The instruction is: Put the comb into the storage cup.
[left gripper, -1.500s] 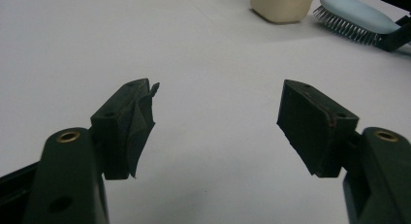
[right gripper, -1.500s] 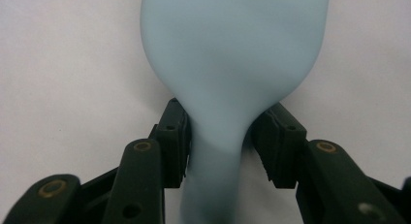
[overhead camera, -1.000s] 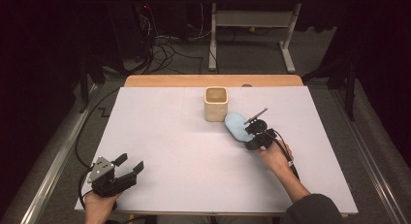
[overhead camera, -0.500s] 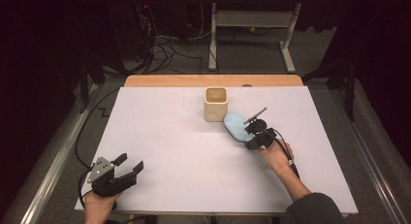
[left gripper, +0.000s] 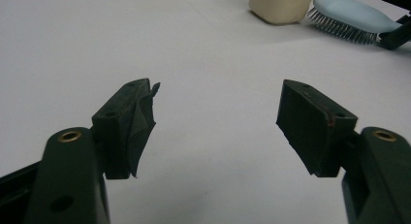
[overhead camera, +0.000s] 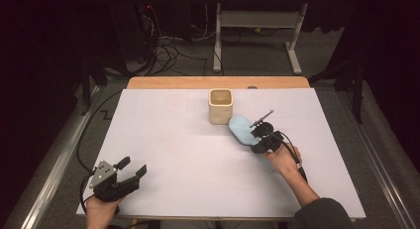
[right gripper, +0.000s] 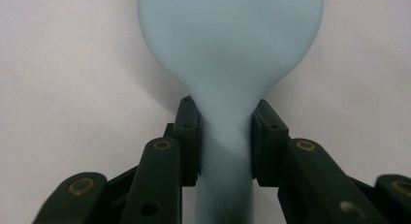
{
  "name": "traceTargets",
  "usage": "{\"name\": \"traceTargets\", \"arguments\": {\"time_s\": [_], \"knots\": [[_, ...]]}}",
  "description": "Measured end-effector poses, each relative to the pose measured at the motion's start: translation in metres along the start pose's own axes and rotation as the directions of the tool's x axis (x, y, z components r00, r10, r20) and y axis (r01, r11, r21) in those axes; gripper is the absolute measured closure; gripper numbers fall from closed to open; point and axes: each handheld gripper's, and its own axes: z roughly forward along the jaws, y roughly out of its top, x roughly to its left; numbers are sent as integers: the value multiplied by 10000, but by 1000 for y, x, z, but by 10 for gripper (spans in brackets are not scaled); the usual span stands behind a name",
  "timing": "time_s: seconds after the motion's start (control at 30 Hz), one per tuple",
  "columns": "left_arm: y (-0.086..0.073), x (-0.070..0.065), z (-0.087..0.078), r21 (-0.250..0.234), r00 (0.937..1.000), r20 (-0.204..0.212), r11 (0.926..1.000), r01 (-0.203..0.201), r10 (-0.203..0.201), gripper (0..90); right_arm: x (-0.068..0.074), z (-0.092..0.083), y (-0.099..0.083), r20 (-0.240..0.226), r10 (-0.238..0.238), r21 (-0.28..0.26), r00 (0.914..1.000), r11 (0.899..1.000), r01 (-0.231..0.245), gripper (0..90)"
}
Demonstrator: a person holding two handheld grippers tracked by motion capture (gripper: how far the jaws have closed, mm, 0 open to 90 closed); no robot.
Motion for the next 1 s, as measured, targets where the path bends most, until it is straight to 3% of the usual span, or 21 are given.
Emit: {"name": "traceTargets", "arguments": {"time_s": [0.77,1.0], "knots": [[2,0,-1,176,9997,-87,9996,209,-208,275,-2,-5,-3,-298,56,-69,9995,10000,-58,706],[3,0,1,499,9991,106,9979,403,-408,268,-3,-8,-7,-343,7,-143,9994,9999,-12,705]]}}
